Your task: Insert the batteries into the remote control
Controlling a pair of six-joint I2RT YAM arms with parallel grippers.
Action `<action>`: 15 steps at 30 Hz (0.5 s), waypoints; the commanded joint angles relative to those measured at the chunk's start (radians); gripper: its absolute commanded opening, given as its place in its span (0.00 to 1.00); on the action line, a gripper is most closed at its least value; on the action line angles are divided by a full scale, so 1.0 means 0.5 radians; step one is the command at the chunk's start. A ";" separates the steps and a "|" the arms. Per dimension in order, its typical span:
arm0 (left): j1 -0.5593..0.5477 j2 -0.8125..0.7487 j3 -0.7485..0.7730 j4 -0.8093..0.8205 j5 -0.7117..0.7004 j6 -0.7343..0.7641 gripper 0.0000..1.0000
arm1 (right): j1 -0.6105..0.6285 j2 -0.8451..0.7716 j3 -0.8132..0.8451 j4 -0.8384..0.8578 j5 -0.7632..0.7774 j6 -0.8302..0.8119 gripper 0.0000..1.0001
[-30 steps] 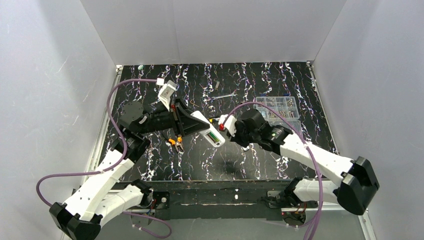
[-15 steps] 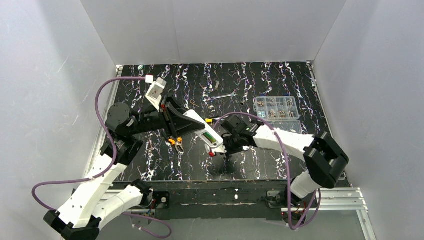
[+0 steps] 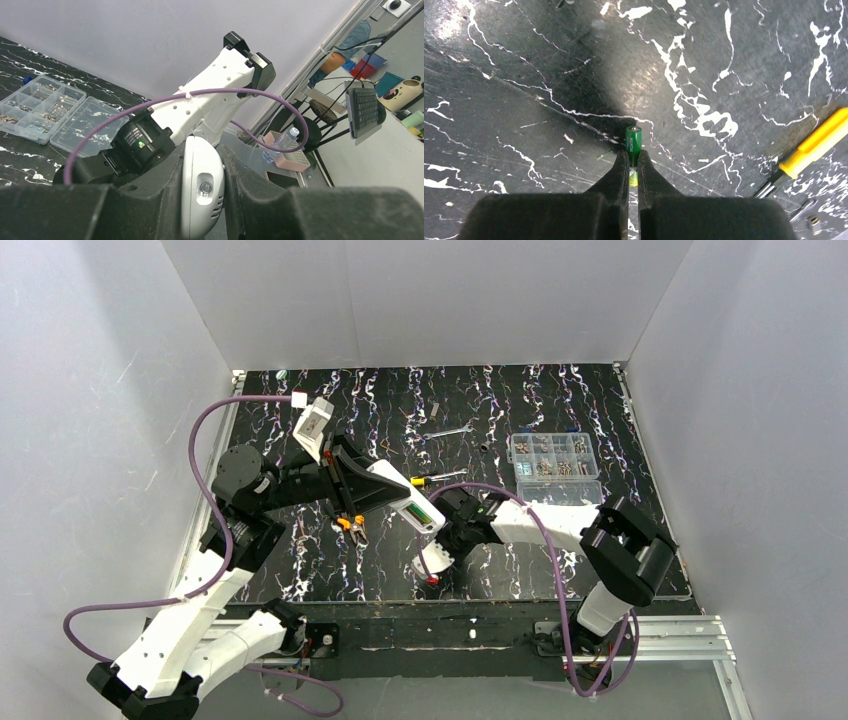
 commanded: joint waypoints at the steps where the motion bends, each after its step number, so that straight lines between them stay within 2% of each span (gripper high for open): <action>1: -0.005 -0.054 0.005 0.185 0.012 0.040 0.00 | 0.041 0.012 -0.077 0.068 0.011 -0.293 0.01; 2: -0.005 -0.050 0.002 0.190 0.009 0.040 0.00 | 0.048 0.018 -0.079 0.066 0.012 -0.300 0.08; 4: -0.005 -0.047 0.003 0.191 0.012 0.039 0.00 | 0.062 0.032 -0.066 0.039 0.039 -0.285 0.45; 5: -0.005 -0.047 0.003 0.191 0.012 0.042 0.00 | 0.068 0.045 -0.050 0.029 0.058 -0.263 0.60; 8: -0.005 -0.040 -0.004 0.200 0.003 0.039 0.00 | 0.080 0.050 -0.023 0.021 0.080 -0.219 0.67; 15: -0.004 -0.063 -0.013 0.192 -0.009 0.046 0.00 | 0.075 -0.154 -0.041 0.134 -0.078 -0.040 0.68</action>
